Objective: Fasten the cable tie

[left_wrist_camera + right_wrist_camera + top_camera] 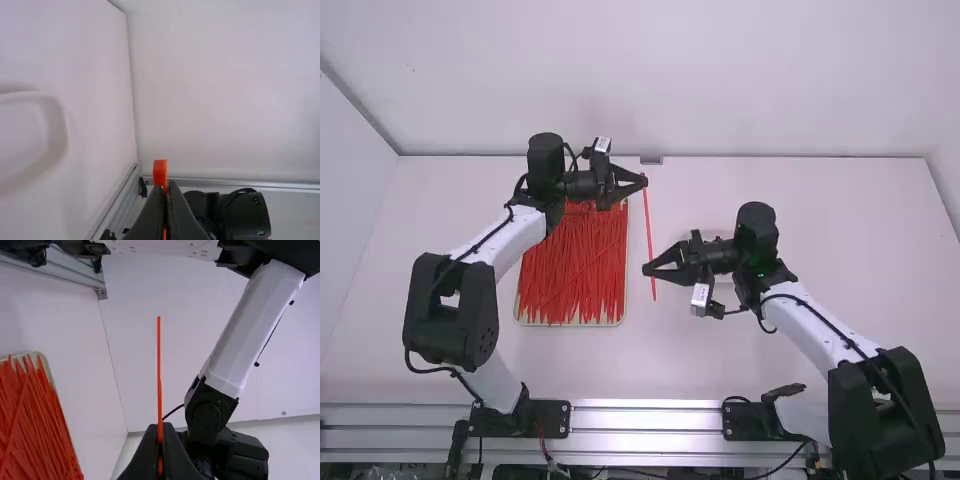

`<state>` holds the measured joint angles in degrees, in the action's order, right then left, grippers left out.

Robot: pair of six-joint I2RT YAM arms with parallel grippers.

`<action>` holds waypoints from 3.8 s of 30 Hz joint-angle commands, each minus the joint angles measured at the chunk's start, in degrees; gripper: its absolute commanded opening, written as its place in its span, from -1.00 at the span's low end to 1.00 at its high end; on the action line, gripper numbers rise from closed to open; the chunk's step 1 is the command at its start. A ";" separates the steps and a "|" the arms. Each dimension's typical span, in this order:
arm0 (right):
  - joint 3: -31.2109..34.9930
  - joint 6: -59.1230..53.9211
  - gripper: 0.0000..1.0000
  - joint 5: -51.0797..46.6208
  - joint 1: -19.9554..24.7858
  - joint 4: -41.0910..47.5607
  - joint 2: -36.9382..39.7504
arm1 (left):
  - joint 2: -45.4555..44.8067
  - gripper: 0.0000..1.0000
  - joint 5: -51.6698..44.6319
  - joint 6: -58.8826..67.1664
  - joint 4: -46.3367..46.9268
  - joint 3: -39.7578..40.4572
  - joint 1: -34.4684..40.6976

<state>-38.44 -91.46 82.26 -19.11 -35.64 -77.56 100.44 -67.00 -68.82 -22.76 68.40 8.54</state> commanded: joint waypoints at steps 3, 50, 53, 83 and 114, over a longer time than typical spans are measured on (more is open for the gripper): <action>0.37 3.96 -1.00 0.26 0.48 -0.37 -0.02 | -0.35 -0.97 -1.09 1.81 -0.15 -0.33 0.48; 0.37 61.75 -1.00 -0.87 -1.92 -21.11 -0.02 | -0.35 -0.97 -1.25 7.80 -0.24 -1.25 0.48; 0.37 61.79 -1.00 0.72 -0.74 -20.90 -0.02 | -0.35 -0.97 -1.05 8.41 -0.24 -1.25 0.48; -1.66 136.72 -1.00 -23.04 1.31 -28.30 -0.02 | -0.35 -0.97 -9.14 29.66 -38.99 -0.96 0.46; -1.68 154.24 -1.00 -33.33 -9.25 -22.23 -0.02 | -0.35 -0.97 -22.75 43.85 -56.04 1.18 -0.37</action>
<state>-38.61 62.13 50.72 -27.68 -57.65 -77.56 100.44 -89.17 -24.43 -78.19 68.36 8.21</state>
